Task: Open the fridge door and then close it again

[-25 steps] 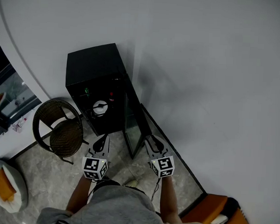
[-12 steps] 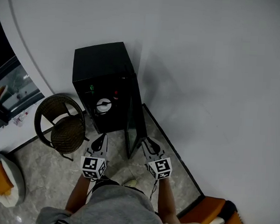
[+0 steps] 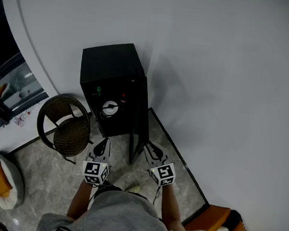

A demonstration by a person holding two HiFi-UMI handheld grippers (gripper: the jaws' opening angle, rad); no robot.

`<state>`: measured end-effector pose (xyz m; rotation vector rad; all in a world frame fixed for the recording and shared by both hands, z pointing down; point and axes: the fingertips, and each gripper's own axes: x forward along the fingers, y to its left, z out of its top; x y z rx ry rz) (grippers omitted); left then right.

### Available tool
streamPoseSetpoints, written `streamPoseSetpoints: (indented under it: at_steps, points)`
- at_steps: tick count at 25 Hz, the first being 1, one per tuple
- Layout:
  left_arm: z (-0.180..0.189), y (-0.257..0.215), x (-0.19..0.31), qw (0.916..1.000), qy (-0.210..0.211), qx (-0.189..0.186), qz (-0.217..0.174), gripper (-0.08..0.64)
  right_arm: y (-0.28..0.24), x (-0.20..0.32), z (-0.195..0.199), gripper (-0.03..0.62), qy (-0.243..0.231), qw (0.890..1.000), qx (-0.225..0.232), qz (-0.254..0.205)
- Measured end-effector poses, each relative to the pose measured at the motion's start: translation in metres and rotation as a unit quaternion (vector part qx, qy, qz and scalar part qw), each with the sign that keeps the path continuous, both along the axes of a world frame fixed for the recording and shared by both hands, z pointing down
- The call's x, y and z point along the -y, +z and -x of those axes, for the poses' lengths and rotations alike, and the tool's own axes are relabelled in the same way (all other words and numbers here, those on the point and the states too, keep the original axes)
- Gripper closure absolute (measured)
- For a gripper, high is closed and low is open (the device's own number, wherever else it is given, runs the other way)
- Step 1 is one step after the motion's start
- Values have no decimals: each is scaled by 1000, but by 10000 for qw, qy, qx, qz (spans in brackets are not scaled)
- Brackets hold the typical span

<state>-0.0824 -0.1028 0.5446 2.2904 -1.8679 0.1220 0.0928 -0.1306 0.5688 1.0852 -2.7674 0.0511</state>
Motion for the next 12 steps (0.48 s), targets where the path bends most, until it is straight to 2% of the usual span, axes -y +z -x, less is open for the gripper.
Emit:
streamPoseSetpoints:
  at_steps: [12]
  points:
    - [18, 3, 4, 9999, -159, 8, 49, 555, 0, -5, 39, 491, -386, 9992, -131, 2]
